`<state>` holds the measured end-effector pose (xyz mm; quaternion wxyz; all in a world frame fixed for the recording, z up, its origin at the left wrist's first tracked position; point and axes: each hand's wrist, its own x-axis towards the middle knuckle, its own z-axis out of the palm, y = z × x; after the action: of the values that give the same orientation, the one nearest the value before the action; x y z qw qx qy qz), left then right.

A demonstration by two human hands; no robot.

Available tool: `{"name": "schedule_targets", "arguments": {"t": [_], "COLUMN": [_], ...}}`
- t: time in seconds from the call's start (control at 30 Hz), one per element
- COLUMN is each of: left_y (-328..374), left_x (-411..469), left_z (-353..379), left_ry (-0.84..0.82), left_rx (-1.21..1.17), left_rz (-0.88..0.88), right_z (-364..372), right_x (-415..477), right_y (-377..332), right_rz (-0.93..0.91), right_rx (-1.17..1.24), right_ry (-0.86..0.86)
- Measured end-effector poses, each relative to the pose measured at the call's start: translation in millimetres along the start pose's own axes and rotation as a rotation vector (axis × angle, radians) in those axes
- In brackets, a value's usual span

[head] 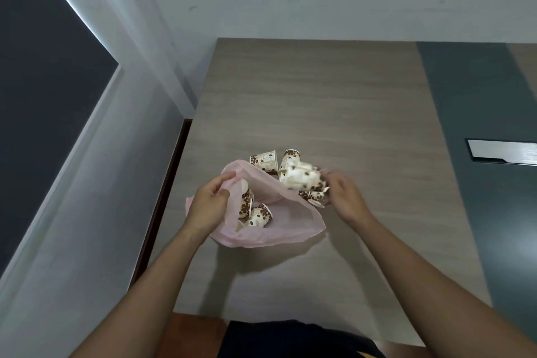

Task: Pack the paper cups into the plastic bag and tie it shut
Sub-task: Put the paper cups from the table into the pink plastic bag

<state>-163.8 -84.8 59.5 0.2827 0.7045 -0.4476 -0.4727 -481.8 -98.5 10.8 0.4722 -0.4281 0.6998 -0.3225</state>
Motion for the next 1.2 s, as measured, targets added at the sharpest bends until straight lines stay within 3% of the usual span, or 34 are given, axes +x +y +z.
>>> {"name": "schedule_targets", "arguments": {"t": [0.2,0.4,0.57,0.73,0.87,1.0,1.13,1.2], "left_y": [6,10,17,-8,-18,-22,-14,-10], "left_x": [-5,-15,-19,-9,-10,-5,-10,-9], "left_z": [-10,-22,-39,-51,-50,-38,-22,-16], "left_ry": [0.010,0.025,-0.023,0.109,0.149,0.184,0.161,0.150], "left_rx": [-0.078,-0.208,-0.503,-0.118,0.225,0.478,0.548,0.519], "left_rz": [-0.008,-0.036,-0.099,-0.028,0.093,0.121,0.163,0.177], "right_z": [74,131,144,123,90,62,46,35], "right_x": [-43,-64,-65,-55,-38,-23,-23,-23], "right_y": [-19,-22,-14,4,31,76,61,43], "right_rz": [-0.122,-0.207,-0.310,-0.282,-0.139,0.064,0.034,0.002], "right_rx": [-0.165,-0.290,-0.448,-0.439,-0.702,-0.913,-0.894,-0.740], "right_ry": [-0.457,-0.548,-0.613,-0.438,-0.299,-0.335,-0.575,-0.629]}}
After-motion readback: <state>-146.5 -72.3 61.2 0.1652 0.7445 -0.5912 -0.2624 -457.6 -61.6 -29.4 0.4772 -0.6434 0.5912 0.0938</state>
